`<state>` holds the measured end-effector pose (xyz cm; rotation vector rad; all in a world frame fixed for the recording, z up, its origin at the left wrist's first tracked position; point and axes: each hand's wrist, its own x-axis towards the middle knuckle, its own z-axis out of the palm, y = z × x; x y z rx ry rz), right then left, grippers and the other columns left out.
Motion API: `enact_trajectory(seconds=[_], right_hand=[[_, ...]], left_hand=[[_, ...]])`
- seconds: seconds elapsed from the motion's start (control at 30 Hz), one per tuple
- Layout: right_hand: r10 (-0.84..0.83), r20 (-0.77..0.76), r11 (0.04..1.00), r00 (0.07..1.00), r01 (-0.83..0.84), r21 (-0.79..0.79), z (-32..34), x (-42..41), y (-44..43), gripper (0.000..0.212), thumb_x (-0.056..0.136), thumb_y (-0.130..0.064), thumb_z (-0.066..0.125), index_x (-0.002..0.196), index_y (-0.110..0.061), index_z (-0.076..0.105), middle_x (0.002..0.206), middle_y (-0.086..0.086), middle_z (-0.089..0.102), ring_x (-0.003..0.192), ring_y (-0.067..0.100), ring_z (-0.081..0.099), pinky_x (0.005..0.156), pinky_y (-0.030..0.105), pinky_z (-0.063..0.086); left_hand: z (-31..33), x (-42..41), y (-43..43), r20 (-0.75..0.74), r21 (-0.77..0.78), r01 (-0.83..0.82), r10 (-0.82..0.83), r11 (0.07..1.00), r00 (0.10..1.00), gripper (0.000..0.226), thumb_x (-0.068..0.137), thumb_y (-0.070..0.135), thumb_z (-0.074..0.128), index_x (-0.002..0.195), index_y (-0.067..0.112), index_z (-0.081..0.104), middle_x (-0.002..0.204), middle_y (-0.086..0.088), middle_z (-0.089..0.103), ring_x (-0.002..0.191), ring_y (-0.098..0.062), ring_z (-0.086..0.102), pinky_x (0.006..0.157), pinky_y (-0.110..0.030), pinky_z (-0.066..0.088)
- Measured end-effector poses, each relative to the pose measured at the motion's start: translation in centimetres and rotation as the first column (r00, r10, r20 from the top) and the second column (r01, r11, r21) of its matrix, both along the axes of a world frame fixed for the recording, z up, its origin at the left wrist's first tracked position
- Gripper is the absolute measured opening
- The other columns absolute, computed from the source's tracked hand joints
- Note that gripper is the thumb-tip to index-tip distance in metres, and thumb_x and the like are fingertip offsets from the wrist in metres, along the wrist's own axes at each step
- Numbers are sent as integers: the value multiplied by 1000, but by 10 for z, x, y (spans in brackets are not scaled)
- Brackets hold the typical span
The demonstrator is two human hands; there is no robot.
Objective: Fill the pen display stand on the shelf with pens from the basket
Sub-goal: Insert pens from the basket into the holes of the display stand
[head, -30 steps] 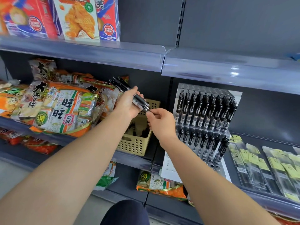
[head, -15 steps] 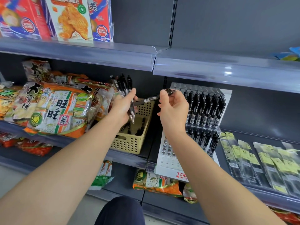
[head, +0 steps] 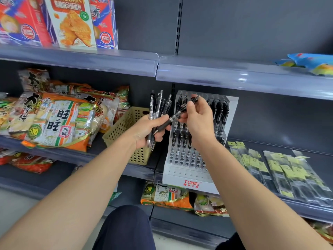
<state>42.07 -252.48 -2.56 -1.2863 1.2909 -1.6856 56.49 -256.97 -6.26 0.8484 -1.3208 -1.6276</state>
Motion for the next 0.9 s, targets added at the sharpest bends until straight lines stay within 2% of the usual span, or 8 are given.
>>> enact_trajectory(seconds=[0.03, 0.1, 0.33, 0.5, 0.63, 0.7, 0.77, 0.9], right_hand=[[2, 21, 1000, 1000, -3, 18, -1, -3, 5, 14, 100, -17, 45, 113, -17, 52, 87, 5, 54, 65, 9, 55, 60, 16, 53], [-39, 72, 997, 997, 34, 62, -5, -10, 12, 47, 96, -21, 56, 139, -13, 40, 93, 2, 60, 68, 10, 61, 70, 21, 56], [-187, 207, 975, 960, 156, 160, -11, -37, 26, 29, 87, -19, 69, 112, -5, 59, 83, 1, 65, 60, 10, 63, 63, 20, 56], [-222, 137, 971, 965, 206, 119, -15, -54, 34, 33, 89, -16, 65, 120, -6, 60, 85, -1, 65, 61, 8, 63, 73, 29, 59], [-280, -36, 959, 959, 281, 40, -17, -67, 39, 30, 89, -20, 66, 117, -11, 64, 83, -2, 69, 68, 14, 68, 80, 38, 58], [-323, -129, 946, 938, 325, -5, -20, -73, 40, 28, 87, -23, 68, 114, -13, 67, 85, -2, 70, 79, 18, 70, 82, 40, 57], [-348, -194, 937, 917, 348, -32, -24, -78, 40, 26, 86, -25, 69, 109, -14, 69, 86, -3, 71, 82, 19, 70, 82, 40, 57], [-381, -281, 924, 881, 374, -81, -33, -87, 42, 24, 87, -23, 68, 110, -13, 68, 84, -5, 68, 80, 13, 67, 82, 31, 55]], left_hand=[[0, -5, 3, -1, -17, -31, 31, 999, 1000, 21, 91, 19, 60, 76, 5, 57, 65, -7, 65, 39, -11, 41, 40, -21, 35], [-1, -17, 12, -8, -37, -107, 106, 994, 994, 17, 91, 16, 62, 76, 7, 58, 64, -8, 66, 39, -12, 42, 40, -22, 35], [-16, -60, 41, -41, -42, -265, 263, 963, 964, 18, 85, 23, 71, 88, 12, 58, 71, -8, 70, 44, -12, 48, 46, -25, 37], [-28, -83, 50, 39, -76, -307, 310, 949, 950, 21, 89, 31, 66, 93, 13, 58, 76, -7, 68, 46, -9, 55, 44, -23, 42], [-43, -92, 50, 115, -130, -324, 339, 937, 934, 28, 92, 37, 61, 78, 14, 52, 56, -7, 53, 46, -16, 44, 48, -27, 37], [-49, -96, 49, 128, -111, -337, 349, 935, 928, 30, 92, 41, 59, 97, 11, 57, 52, -3, 50, 45, -15, 43, 48, -27, 38], [-54, -101, 46, 163, -78, -346, 355, 935, 921, 68, 91, 45, 58, 136, -2, 39, 49, 1, 50, 42, -11, 44, 43, -23, 38], [-61, -105, 44, 163, -50, -339, 343, 939, 925, 72, 94, 42, 55, 145, 0, 24, 54, 2, 51, 42, -8, 45, 40, -21, 36]])
